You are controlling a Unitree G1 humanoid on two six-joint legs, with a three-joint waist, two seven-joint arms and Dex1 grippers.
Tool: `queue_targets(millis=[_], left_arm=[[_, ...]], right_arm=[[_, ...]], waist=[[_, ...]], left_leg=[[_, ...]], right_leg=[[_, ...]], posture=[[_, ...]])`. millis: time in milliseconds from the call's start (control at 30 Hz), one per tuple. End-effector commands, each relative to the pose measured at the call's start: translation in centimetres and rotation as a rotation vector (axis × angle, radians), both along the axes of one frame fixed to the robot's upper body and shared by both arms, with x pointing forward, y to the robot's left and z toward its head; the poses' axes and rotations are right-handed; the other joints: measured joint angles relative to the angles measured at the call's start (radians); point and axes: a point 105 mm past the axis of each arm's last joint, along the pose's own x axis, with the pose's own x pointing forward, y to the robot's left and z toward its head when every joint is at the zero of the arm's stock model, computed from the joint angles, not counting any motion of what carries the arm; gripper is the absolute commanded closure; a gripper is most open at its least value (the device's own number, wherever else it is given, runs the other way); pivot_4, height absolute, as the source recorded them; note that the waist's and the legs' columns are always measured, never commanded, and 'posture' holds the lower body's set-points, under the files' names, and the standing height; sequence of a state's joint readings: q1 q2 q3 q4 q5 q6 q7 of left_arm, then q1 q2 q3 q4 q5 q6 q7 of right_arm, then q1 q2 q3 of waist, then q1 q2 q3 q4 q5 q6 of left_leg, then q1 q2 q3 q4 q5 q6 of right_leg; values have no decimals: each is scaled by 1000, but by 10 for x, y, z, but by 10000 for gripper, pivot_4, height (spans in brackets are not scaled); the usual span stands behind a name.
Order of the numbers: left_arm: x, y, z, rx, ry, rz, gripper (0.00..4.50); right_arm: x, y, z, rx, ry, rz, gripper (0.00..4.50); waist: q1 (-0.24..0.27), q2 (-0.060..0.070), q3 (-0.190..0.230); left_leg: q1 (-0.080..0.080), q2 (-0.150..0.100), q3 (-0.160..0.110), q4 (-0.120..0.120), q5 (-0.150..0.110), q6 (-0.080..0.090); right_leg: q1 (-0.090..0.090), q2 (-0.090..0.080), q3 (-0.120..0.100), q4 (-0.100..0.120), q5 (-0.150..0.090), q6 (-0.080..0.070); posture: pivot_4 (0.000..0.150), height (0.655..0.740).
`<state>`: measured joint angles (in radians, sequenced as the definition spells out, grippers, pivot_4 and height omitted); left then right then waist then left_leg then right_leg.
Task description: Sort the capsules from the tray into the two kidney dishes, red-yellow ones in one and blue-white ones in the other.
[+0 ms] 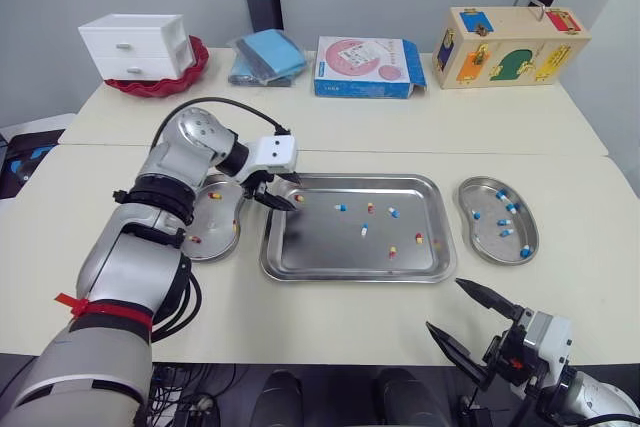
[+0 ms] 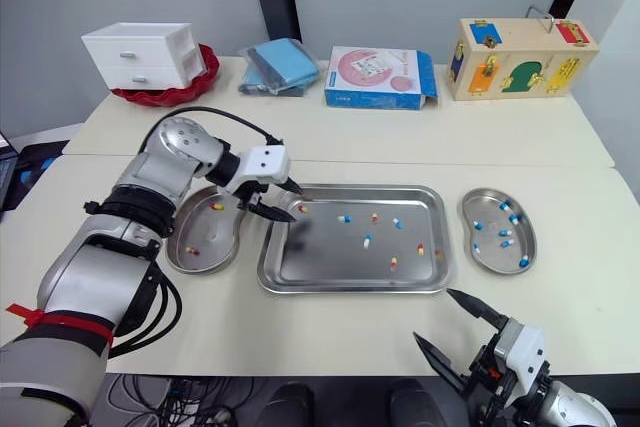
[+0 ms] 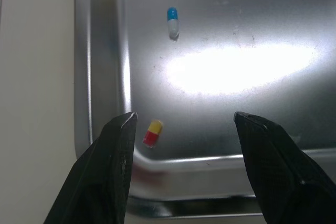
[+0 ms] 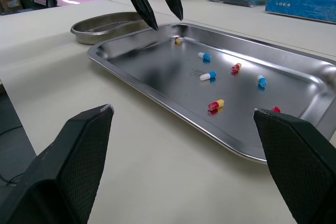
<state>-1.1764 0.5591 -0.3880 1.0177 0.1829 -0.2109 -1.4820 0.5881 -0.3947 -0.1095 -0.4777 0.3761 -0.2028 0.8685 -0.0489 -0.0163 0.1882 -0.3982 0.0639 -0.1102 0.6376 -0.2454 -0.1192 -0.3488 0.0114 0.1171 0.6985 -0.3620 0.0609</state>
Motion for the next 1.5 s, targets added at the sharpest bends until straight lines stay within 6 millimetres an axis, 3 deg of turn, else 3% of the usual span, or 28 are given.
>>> queue_targets(millis=[33,367,1433,1500], left_arm=[[8,-3,11,23,-65,3,15234],[17,-16,3,44,-34,68,15234],[20,-15,-22,148,-9,135,15234],[21,-15,-23,150,-10,136,19170]], right_arm=[[-4,5,10,12,-49,2,0],[-4,9,11,24,-53,-18,0],[-7,10,15,16,-51,-42,0],[-7,10,15,16,-52,-45,0]], waist=[[-1,0,0],[-2,0,0],[-1,0,0],[-1,0,0]], left_leg=[[0,0,0,0,0,0],[0,0,0,0,0,0],[3,0,-1,3,0,0],[3,-1,-1,3,0,0]], right_leg=[[0,0,0,0,0,0],[0,0,0,0,0,0],[5,0,-1,1,0,0],[6,0,-1,1,0,0]], posture=[[1500,7400],[1500,7400],[1500,7400],[1500,7400]])
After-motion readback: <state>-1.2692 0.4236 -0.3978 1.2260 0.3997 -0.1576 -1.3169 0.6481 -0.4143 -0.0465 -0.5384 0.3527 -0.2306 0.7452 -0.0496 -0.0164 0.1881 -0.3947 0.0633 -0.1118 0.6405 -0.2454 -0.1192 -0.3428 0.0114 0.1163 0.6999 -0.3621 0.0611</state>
